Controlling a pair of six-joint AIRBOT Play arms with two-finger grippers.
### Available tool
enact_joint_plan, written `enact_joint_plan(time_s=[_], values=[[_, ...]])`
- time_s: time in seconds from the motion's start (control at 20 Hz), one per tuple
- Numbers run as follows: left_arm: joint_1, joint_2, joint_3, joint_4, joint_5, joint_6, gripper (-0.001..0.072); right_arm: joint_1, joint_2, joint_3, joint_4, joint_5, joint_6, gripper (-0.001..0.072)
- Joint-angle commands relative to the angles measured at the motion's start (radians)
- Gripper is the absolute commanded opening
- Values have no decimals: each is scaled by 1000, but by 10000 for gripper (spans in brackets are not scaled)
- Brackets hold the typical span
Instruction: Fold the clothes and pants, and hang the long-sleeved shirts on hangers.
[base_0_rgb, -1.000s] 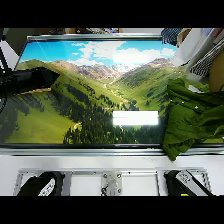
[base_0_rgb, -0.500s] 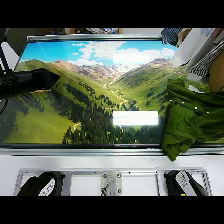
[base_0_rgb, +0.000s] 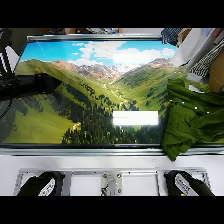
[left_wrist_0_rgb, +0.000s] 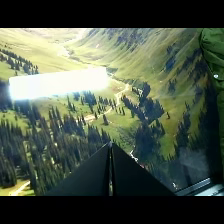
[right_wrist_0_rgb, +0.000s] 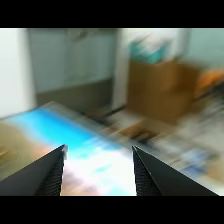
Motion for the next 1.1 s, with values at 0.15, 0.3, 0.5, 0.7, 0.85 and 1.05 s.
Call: enact_joint_plan(time_s=[0.15,0.3,0.5,0.7,0.85,1.05], values=[[1,0,0,-1,-5,0,11,501,-99,-288,-154,130,246,446],[1,0,0,-1,-6,0,11,672,-151,-367,-159,31,246,446],[1,0,0,-1,-5,0,12,772,-219,-370,-154,26,247,402],[1,0,0,-1,-5,0,11,791,-235,-370,-154,41,247,18],[1,0,0,-1,-4,0,11,791,-235,-370,-154,41,247,18],[1,0,0,-1,-3,0,11,791,-235,-370,-154,41,247,19]])
